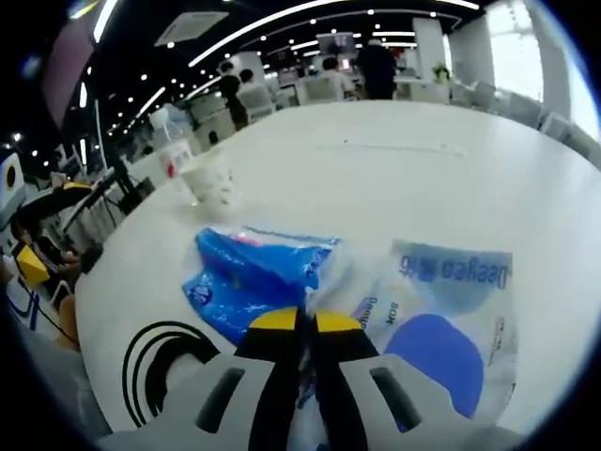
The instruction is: Arrange the tabletop items into an orderly group along one side of the table until the central work area is clear of visible clutter.
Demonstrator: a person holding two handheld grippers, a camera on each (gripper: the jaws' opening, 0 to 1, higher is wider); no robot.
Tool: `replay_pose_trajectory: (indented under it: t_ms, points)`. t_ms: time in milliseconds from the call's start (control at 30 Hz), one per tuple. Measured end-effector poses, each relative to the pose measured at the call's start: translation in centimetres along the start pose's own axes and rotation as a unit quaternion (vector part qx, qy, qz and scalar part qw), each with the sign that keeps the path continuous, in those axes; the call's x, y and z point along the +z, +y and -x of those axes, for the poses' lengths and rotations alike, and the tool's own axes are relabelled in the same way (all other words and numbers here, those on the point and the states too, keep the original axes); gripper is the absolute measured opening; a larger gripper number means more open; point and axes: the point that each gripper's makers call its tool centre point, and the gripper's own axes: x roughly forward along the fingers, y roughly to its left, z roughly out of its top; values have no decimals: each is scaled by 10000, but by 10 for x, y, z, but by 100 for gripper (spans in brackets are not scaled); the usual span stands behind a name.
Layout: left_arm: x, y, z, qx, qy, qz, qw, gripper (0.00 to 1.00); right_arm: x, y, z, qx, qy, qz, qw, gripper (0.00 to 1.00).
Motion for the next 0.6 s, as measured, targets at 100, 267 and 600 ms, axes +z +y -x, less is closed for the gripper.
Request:
replay_pose_trajectory:
  t_ms: [100, 267, 600]
  points:
    - [0, 1, 0, 8, -3, 2, 10000, 91, 5, 1, 4, 86, -55, -117, 9999, 2]
    - [0, 3, 0, 28, 10, -1, 10000, 91, 17, 4, 12, 260, -152, -201, 9993, 2]
    - [0, 1, 0, 4, 11, -31, 10000, 90, 33, -3, 30, 374, -311, -490, 9976, 1]
